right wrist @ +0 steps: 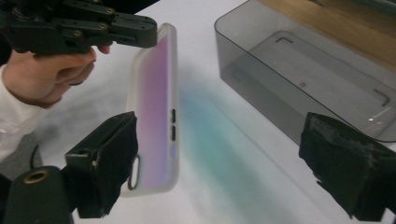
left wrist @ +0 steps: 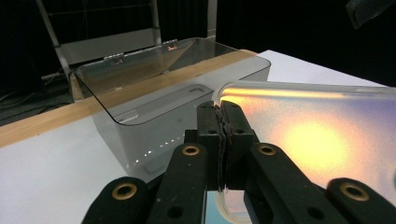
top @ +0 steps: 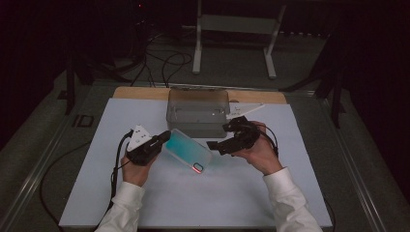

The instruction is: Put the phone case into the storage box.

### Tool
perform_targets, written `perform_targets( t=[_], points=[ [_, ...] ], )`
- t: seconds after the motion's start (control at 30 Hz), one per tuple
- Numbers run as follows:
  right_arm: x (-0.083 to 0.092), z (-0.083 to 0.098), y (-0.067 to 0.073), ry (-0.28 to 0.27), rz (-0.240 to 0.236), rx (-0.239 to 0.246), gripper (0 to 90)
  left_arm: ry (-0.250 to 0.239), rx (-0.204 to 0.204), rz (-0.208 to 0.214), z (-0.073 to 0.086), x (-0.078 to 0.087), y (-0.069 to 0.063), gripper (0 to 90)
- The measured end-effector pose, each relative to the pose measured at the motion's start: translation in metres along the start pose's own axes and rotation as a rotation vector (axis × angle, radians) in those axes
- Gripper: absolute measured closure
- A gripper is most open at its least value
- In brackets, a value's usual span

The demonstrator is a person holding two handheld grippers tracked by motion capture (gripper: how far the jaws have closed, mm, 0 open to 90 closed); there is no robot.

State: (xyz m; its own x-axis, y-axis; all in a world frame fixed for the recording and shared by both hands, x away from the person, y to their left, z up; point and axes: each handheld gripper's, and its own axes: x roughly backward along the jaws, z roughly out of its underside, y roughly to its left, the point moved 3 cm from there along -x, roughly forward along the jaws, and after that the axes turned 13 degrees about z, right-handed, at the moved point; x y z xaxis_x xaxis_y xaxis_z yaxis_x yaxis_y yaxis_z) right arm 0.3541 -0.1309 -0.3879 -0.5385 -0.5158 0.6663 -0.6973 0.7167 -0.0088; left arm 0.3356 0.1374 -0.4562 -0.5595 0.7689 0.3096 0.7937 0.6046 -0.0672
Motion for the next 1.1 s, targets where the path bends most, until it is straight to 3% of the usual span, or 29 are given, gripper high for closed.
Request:
perform_targets(
  t=[0.57, 0.83, 0.93, 1.1],
  points=[
    [-0.02, -0.01, 0.009, 0.099, -0.062, 0.053, 20.5, -0.009, -0.032, 0.009, -0.003, 0.001, -0.004, 88.8],
    [-0.029, -0.013, 0.014, 0.137, -0.122, 0.046, 29.3, -0.012, -0.044, 0.017, -0.005, 0.002, -0.006, 88.9],
    [-0.031, -0.015, 0.016, 0.139, -0.133, 0.047, 36.7, -0.014, -0.047, 0.021, -0.006, 0.002, -0.007, 88.9],
    [-0.034, -0.019, 0.017, 0.151, -0.149, 0.036, 38.3, -0.015, -0.053, 0.026, -0.006, 0.001, -0.008, 88.9]
  ],
)
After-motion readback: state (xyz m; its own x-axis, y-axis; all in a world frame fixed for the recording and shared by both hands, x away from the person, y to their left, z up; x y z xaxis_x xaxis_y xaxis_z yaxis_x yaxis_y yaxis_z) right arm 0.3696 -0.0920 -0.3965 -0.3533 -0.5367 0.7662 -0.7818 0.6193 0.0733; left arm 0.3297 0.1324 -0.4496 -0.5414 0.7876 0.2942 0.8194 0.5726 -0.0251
